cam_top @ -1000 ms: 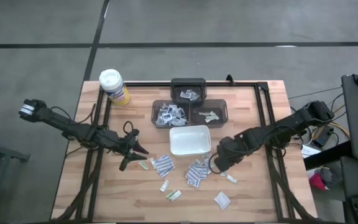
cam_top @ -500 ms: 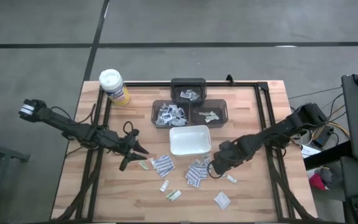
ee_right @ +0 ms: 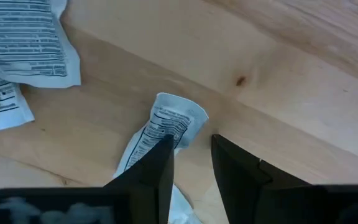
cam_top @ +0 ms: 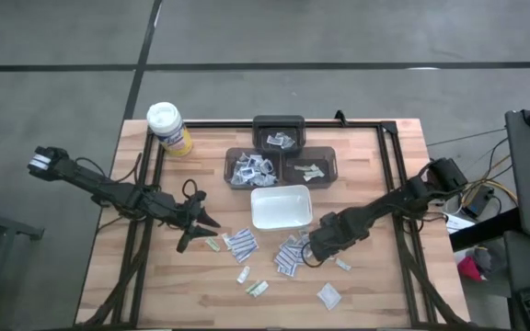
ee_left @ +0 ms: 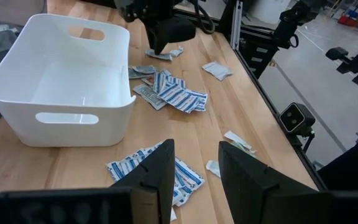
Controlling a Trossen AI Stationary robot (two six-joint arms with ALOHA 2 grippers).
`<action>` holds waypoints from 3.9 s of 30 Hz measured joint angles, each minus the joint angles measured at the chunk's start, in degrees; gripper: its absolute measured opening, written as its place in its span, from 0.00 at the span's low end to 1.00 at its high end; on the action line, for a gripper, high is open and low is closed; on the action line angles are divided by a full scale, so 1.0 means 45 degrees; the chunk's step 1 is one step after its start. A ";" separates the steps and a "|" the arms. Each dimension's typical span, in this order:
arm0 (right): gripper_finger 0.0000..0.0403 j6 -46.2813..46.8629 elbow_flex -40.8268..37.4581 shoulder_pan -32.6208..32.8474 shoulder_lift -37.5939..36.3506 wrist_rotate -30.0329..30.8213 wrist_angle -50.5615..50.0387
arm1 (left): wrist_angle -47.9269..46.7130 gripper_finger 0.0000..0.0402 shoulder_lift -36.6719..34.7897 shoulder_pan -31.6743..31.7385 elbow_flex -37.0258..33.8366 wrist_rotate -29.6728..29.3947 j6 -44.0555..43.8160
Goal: Pick & Place First Aid Supplies
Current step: Put the ointment pack into the top black bin
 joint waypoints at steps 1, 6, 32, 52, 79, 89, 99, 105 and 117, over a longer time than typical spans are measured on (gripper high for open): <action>0.25 0.0001 0.0013 0.0000 0.0088 -0.0005 -0.0004 | -0.0009 0.29 -0.0004 0.0000 0.0000 0.0000 0.0000; 0.21 -0.0006 0.0018 -0.0005 0.0221 -0.0015 0.0005 | -0.0008 0.29 -0.0001 -0.0003 0.0000 0.0000 -0.0002; 0.02 -0.0636 -0.0053 -0.0029 -0.0763 0.1347 -0.0148 | 0.0000 0.29 -0.0003 0.0000 0.0000 0.0000 -0.0005; 0.02 -0.3483 -0.0039 0.0000 -0.6597 0.2856 -0.0394 | 0.0003 0.29 -0.0001 -0.0003 0.0000 0.0000 -0.0087; 0.02 -1.4610 -0.0024 -0.2217 -0.8076 0.8806 0.4532 | 0.0000 0.29 -0.0004 -0.0001 0.0000 0.0000 -0.0097; 0.02 -2.0218 -0.0024 -0.5936 -0.8064 0.6771 0.6573 | -0.0002 0.29 -0.0004 0.0000 0.0000 0.0000 -0.0099; 0.02 -2.2387 -0.0010 -0.9692 -0.7399 0.3156 0.8102 | -0.0008 0.29 -0.0003 -0.0003 0.0000 0.0000 -0.0102; 0.02 -2.3103 0.0088 -1.1122 -0.5973 0.1404 0.8910 | -0.0005 0.29 0.0000 -0.0004 0.0000 0.0004 -0.0098; 0.02 -2.5679 0.4324 -1.2392 -0.1238 -0.0112 0.6791 | -0.0009 0.29 -0.0004 0.0000 0.0000 0.0000 -0.0029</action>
